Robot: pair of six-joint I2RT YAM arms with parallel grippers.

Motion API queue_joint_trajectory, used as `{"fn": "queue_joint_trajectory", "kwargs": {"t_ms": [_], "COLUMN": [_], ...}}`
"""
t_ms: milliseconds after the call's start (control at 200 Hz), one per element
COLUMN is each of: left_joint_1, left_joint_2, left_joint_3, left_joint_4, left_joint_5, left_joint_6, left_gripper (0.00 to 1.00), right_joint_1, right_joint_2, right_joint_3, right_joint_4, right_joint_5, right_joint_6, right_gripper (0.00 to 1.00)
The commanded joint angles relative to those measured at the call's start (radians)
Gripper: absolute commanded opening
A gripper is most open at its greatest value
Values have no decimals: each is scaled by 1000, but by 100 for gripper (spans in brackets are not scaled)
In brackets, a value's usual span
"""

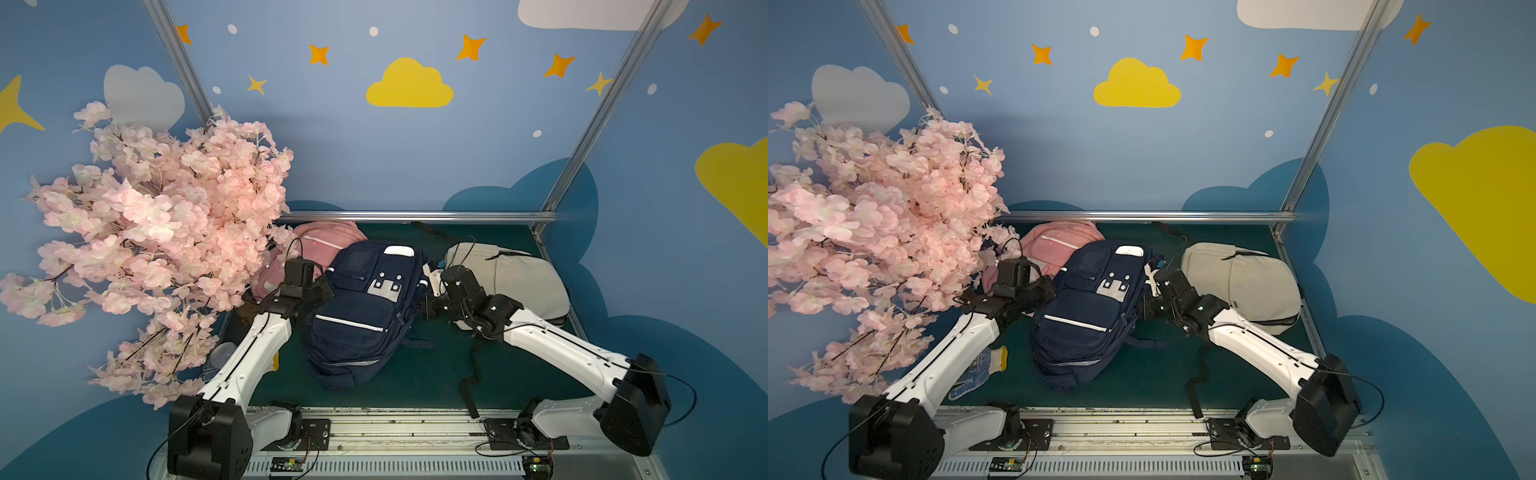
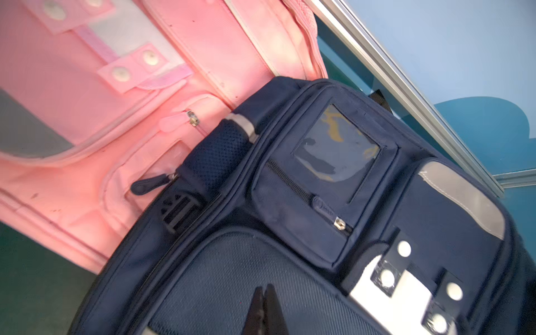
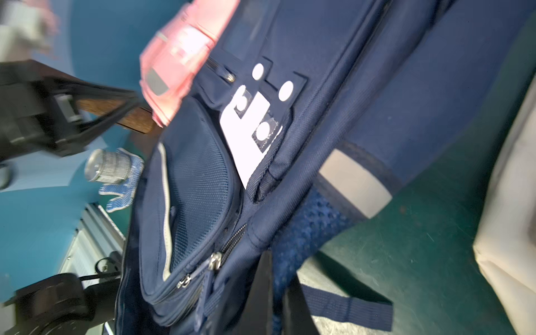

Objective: Zip up the backpack
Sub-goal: Adjust the backpack on the backpack.

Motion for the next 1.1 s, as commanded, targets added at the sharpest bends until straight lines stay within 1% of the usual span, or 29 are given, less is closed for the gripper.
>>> {"fn": "queue_joint_trajectory", "kwargs": {"t_ms": [0, 75, 150, 260, 380, 491, 591, 631, 706, 776, 836, 916, 946, 976, 1041, 1096], "left_joint_1": [-41, -69, -74, -81, -92, -100, -101, -101, -101, -101, -100, -101, -105, -113, -126, -127], "left_joint_2": [43, 26, -24, -105, -155, -162, -124, -106, -75, -45, -12, 27, 31, 26, -16, -68], "left_joint_3": [69, 46, -31, -164, -282, -373, -404, -401, -380, -331, -280, -214, -195, -193, -221, -255], "left_joint_4": [-60, -100, -112, -119, -118, -69, -39, -29, -1, -2, -13, -60, -86, -106, -129, -148], "left_joint_5": [-9, -56, -61, -50, -17, 7, 7, 3, 6, -1, -17, -21, -23, -42, -83, -107], "left_joint_6": [24, 6, -16, -35, -63, -87, -96, -94, -84, -71, -56, -36, -29, -30, -44, -55], "left_gripper": [9, 30, 43, 54, 60, 60, 54, 50, 35, 25, 19, 14, 15, 18, 32, 42], "right_joint_1": [-5, -5, -3, 3, 8, 13, 17, 19, 23, 27, 30, 30, 31, 31, 31, 31], "right_joint_2": [-87, -141, -180, -217, -224, -216, -216, -219, -229, -242, -256, -270, -272, -274, -276, -275], "right_joint_3": [-79, -144, -193, -242, -268, -268, -272, -271, -273, -276, -279, -285, -286, -289, -295, -301], "right_joint_4": [-24, -3, -5, -18, -28, -42, -42, -44, -50, -56, -64, -73, -78, -77, -71, -60], "right_joint_5": [141, 161, 177, 189, 188, 186, 189, 191, 196, 205, 215, 226, 230, 230, 227, 222], "right_joint_6": [30, 61, 93, 120, 126, 144, 150, 155, 158, 161, 162, 163, 164, 166, 172, 174], "right_gripper": [0, 0, 0, 0, 0, 0, 0, 0, 0, 0, 0, 0, 0, 0, 0, 0]}}
